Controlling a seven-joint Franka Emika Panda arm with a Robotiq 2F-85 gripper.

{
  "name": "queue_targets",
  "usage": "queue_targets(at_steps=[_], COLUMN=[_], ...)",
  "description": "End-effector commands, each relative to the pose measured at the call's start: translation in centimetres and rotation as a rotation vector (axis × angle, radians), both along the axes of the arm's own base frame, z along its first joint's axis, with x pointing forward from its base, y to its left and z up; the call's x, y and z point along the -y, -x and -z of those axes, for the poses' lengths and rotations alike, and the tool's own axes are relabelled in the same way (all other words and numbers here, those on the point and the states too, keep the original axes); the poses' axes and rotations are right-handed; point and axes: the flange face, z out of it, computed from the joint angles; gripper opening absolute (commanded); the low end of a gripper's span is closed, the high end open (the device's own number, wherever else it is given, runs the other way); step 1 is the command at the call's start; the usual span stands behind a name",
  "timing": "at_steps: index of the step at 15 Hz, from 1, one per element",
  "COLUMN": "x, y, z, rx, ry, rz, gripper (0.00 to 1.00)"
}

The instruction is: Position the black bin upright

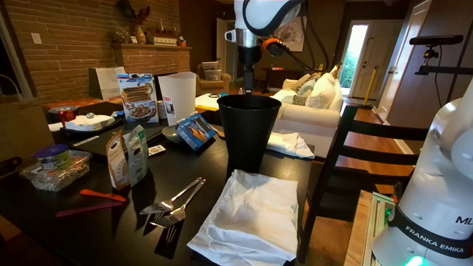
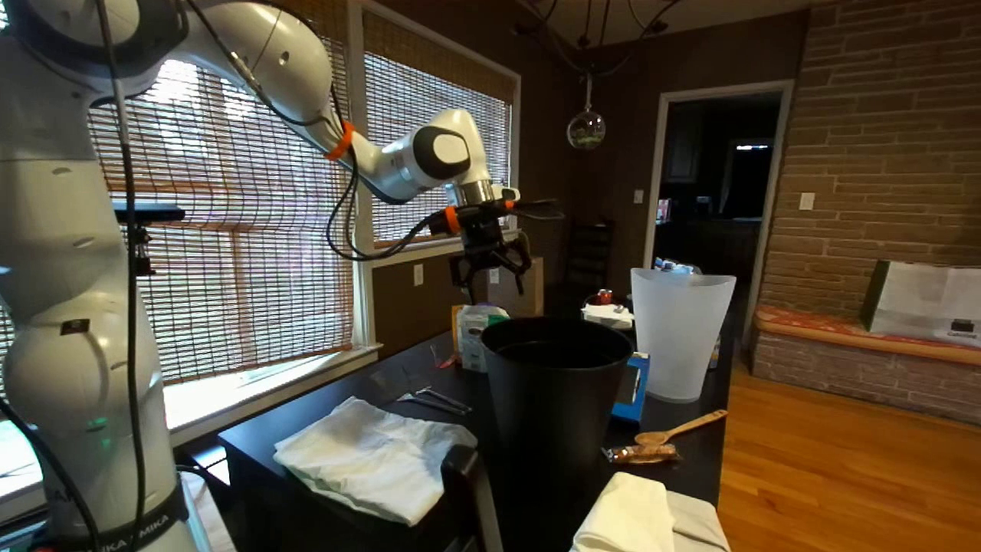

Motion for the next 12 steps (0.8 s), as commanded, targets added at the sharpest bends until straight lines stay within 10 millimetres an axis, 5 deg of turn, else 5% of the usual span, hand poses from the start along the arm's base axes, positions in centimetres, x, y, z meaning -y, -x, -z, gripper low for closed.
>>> queue_targets(at_steps=[1,12], x=[0.6,2.7], y=[-0.6,-0.9], z=[-5.4,-13.2], rx=[0.127,0.243], ry=[0.014,-0.074], rz=[0.159,0.599], gripper=[1.0,1.0])
